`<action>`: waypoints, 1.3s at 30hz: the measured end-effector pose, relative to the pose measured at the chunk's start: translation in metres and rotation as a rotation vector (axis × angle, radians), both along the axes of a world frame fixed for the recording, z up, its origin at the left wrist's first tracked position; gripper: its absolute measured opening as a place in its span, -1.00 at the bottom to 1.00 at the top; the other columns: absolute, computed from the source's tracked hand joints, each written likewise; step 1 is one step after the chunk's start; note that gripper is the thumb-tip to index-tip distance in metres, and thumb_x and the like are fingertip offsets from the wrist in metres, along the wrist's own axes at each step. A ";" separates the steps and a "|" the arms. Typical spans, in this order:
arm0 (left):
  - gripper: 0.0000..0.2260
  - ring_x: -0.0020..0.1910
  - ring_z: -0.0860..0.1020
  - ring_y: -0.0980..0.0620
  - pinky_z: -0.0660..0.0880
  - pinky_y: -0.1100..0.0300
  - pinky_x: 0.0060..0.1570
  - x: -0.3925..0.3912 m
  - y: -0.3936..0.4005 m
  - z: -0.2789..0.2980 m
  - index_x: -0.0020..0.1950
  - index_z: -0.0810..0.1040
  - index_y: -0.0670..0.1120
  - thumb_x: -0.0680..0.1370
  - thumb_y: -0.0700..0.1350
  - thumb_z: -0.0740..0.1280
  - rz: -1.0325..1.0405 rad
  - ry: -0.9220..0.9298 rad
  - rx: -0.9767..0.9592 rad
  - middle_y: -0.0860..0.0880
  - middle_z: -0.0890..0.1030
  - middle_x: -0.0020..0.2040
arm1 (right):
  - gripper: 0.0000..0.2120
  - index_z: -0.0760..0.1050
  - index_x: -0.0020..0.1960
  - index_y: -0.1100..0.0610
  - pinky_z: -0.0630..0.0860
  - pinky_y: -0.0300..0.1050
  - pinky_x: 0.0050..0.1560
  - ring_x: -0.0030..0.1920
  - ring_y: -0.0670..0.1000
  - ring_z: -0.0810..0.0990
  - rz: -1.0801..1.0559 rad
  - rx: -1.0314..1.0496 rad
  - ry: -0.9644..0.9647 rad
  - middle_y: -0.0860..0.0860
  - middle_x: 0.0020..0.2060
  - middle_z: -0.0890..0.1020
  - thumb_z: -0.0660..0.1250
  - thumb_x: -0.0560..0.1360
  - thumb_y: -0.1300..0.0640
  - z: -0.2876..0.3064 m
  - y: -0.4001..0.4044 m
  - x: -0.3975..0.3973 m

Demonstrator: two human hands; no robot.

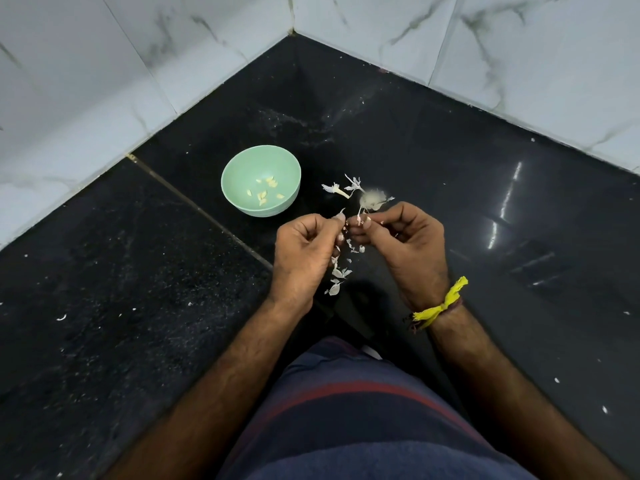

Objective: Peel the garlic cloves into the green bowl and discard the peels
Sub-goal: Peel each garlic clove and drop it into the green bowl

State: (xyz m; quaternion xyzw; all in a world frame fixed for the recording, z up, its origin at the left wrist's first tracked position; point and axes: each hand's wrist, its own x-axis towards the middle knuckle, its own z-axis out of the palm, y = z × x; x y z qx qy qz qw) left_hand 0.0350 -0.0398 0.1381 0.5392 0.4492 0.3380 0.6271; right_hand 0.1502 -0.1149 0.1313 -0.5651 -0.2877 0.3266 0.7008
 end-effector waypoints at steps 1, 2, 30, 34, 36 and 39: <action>-0.69 -0.36 0.43 -0.02 0.40 0.17 -0.34 0.000 0.001 -0.002 -0.32 0.54 -0.24 0.53 -0.09 0.47 0.012 0.007 0.035 -0.16 0.54 -0.36 | -0.93 0.56 -0.13 0.30 0.63 0.14 0.01 -0.09 0.23 0.70 -0.006 -0.007 -0.005 0.20 -0.17 0.71 0.45 0.47 0.34 -0.001 0.000 0.001; -0.70 -0.35 0.44 -0.03 0.42 0.12 -0.30 -0.001 0.001 -0.004 -0.32 0.54 -0.23 0.47 -0.06 0.51 0.025 0.012 0.063 -0.17 0.55 -0.35 | -0.91 0.57 -0.14 0.27 0.63 0.16 0.00 -0.10 0.26 0.70 -0.011 -0.012 -0.016 0.21 -0.18 0.70 0.47 0.45 0.32 -0.002 0.000 0.001; -0.93 -0.34 0.53 0.14 0.49 0.28 -0.26 -0.009 0.004 -0.008 -0.14 0.68 -0.10 0.53 -0.23 0.45 -0.141 -0.111 0.147 -0.02 0.65 -0.29 | -0.84 0.63 -0.03 0.27 0.59 -0.18 -0.14 -0.25 0.02 0.61 0.188 -0.028 0.108 0.10 -0.23 0.69 0.44 0.40 0.27 -0.001 0.000 0.007; -0.95 -0.32 0.52 0.08 0.49 0.25 -0.26 -0.006 0.003 -0.010 -0.15 0.67 -0.06 0.50 -0.15 0.42 -0.143 -0.086 0.140 -0.04 0.62 -0.30 | -0.84 0.63 -0.05 0.26 0.59 -0.19 -0.16 -0.26 0.00 0.61 0.195 -0.010 0.147 0.09 -0.25 0.69 0.43 0.38 0.27 -0.002 -0.001 0.006; -0.93 -0.31 0.51 0.05 0.49 0.23 -0.27 -0.006 0.003 -0.010 -0.14 0.67 -0.07 0.52 -0.17 0.41 -0.148 -0.088 0.148 -0.05 0.62 -0.30 | -0.83 0.62 -0.05 0.29 0.58 -0.18 -0.17 -0.27 0.00 0.61 0.214 -0.004 0.205 0.09 -0.27 0.68 0.43 0.37 0.27 -0.002 0.000 0.007; -0.87 -0.35 0.54 0.15 0.49 0.32 -0.27 -0.004 0.001 -0.008 -0.12 0.65 -0.13 0.57 -0.31 0.37 -0.166 -0.099 0.156 0.02 0.62 -0.33 | -0.79 0.62 -0.04 0.30 0.58 -0.16 -0.19 -0.27 0.04 0.60 0.248 -0.012 0.284 0.14 -0.26 0.67 0.46 0.34 0.27 -0.001 0.001 0.011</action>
